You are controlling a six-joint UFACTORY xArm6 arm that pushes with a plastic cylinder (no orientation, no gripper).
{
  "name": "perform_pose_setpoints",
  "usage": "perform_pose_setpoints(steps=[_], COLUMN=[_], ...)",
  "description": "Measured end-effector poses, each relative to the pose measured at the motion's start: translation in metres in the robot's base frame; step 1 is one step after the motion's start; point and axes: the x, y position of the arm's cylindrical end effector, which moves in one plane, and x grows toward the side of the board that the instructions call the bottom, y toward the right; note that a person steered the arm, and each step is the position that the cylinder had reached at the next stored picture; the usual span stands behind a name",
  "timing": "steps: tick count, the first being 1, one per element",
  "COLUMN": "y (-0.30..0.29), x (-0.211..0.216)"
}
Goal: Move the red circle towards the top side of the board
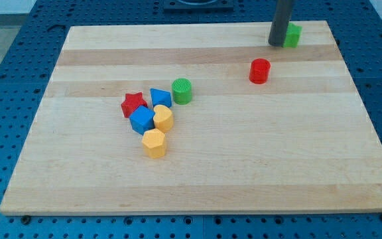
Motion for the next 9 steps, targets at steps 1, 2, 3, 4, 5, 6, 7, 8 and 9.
perform_pose_setpoints(steps=[1, 2, 3, 4, 5, 6, 7, 8, 9], y=[0.015, 0.038, 0.054, 0.054, 0.054, 0.037, -0.007, -0.044, -0.035], x=[-0.001, -0.011, -0.018, 0.014, 0.064, 0.109, 0.139, 0.138, 0.104])
